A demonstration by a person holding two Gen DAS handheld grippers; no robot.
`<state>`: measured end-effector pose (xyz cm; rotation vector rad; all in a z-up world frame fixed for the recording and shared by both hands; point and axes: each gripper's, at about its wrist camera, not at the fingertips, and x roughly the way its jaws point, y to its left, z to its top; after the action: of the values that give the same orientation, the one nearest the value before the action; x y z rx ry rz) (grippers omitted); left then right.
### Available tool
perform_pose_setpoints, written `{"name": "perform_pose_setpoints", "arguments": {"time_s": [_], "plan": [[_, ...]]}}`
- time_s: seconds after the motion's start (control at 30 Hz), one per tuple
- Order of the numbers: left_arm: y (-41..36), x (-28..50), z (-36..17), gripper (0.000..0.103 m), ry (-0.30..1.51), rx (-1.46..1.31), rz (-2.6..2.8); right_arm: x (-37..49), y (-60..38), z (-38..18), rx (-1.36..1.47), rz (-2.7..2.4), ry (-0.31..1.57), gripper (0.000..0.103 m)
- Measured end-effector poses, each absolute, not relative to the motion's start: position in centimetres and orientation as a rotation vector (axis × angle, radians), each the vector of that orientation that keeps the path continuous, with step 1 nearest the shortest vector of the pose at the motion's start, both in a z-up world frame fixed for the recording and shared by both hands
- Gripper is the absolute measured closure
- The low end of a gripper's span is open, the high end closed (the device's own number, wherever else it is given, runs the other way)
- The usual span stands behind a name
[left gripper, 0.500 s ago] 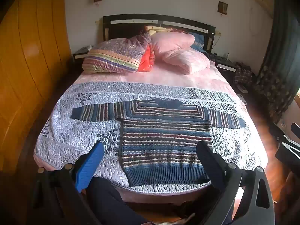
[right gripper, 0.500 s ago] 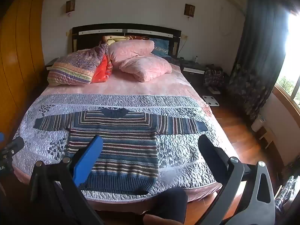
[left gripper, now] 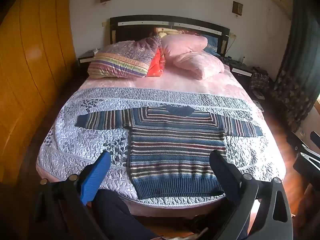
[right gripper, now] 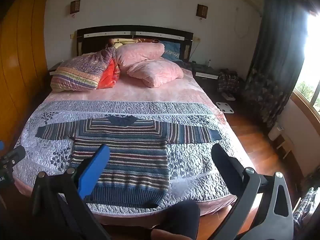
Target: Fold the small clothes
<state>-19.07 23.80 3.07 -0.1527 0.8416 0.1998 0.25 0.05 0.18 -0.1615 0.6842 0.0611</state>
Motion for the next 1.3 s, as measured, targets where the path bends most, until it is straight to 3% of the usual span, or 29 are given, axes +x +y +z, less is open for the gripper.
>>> {"name": "perform_pose_setpoints", "arguments": {"time_s": [1.3], "plan": [[23.41,-18.73,3.33,0.004,0.84,-0.146,0.2,0.06,-0.07,0.55,-0.167,0.057,0.658,0.003]]}}
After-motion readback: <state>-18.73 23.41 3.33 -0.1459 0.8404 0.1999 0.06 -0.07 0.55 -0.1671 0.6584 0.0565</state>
